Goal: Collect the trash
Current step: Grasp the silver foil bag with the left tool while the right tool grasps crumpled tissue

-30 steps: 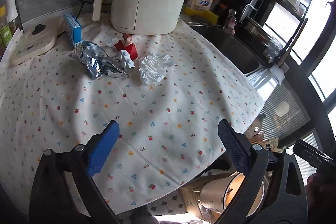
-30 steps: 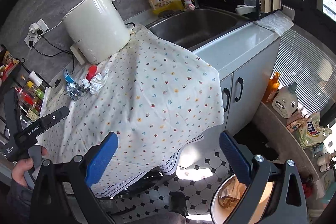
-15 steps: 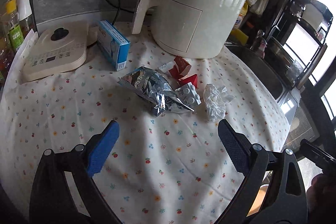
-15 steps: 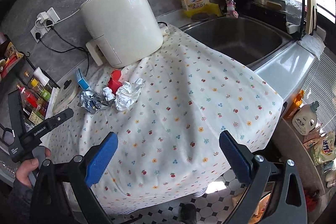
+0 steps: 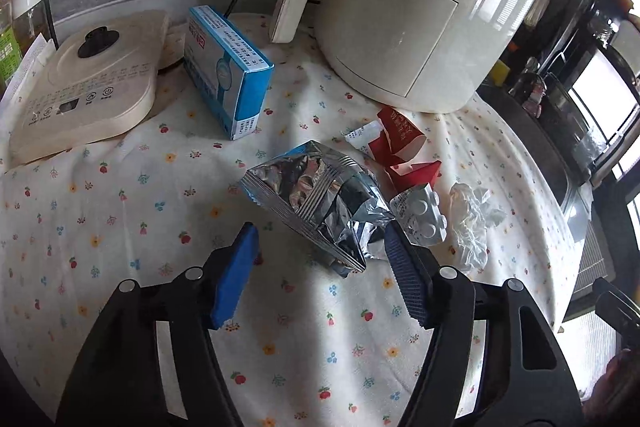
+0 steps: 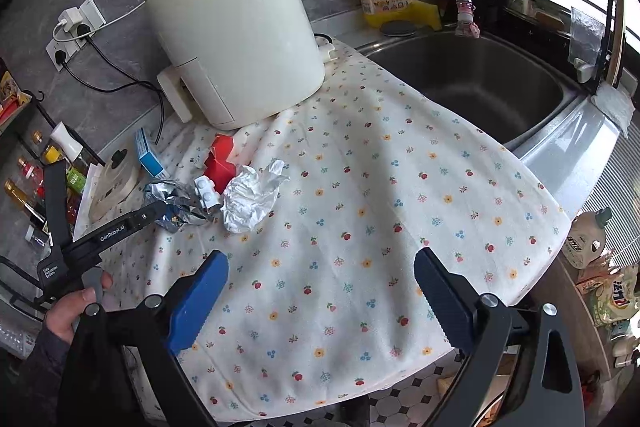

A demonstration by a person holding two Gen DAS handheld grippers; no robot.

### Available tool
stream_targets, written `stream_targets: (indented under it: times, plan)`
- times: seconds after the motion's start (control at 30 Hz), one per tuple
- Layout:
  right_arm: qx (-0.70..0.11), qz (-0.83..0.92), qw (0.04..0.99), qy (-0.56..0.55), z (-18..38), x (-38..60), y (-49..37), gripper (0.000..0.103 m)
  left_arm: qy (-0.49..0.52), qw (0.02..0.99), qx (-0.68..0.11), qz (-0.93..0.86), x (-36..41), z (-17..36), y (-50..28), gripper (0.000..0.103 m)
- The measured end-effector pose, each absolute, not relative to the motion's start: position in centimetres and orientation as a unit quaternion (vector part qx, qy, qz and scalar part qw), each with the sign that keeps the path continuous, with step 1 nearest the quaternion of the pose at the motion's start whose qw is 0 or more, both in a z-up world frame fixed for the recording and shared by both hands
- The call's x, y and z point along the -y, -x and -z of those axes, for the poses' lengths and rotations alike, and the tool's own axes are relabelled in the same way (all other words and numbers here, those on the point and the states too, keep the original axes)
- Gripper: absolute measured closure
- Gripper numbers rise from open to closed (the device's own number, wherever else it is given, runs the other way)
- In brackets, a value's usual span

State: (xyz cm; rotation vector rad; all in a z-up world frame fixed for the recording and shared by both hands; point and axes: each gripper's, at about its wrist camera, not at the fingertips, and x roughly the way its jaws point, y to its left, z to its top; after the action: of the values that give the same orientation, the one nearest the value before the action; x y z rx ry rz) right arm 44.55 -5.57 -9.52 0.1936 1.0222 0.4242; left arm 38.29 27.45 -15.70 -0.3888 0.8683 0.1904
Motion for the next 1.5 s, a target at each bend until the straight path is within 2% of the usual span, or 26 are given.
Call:
stream_targets:
  times: [0.03,0.07,0.13,0.17,0.77,0.83,0.93,1.0,1.5]
  plan:
    - [-0.487,-0.202,0.845,-0.090,9.7,5.4,-44.8,0.012,0.190,0.883,-0.419,-0.092,-27.7,15.8,-38.4,0.053]
    - [-0.489,-0.204,0.843,-0.089,9.8,5.1,-45.1,0.012,0.193,0.881,-0.422,-0.091,-27.8,16.0,-38.5,0.071]
    - [-0.492,-0.211,0.840,-0.089,10.0,4.4,-45.6,0.014,0.200,0.877,-0.428,-0.093,-28.3,16.3,-38.5,0.093]
    - [-0.493,-0.217,0.838,-0.089,10.1,3.9,-45.9,0.015,0.206,0.876,-0.426,-0.095,-28.6,16.3,-38.2,0.096]
    - [-0.517,-0.298,0.802,-0.036,14.2,-6.9,-50.3,0.032,0.247,0.859,-0.396,-0.210,-35.1,14.5,-27.0,0.097]
    - [-0.530,-0.294,0.795,-0.028,15.2,-7.6,-50.7,0.046,0.249,0.858,-0.389,-0.224,-35.5,14.1,-25.4,0.097]
    - [-0.529,-0.282,0.800,-0.013,15.4,-8.1,-50.8,0.080,0.262,0.855,-0.377,-0.240,-35.6,13.7,-23.1,0.097]
    - [-0.530,-0.283,0.799,-0.021,15.3,-8.1,-50.6,0.092,0.264,0.855,-0.374,-0.246,-35.3,13.6,-21.9,0.097]
    - [-0.505,-0.336,0.794,-0.048,12.4,-2.2,-42.8,0.094,0.264,0.861,-0.361,-0.244,-27.6,12.7,-16.8,0.097]
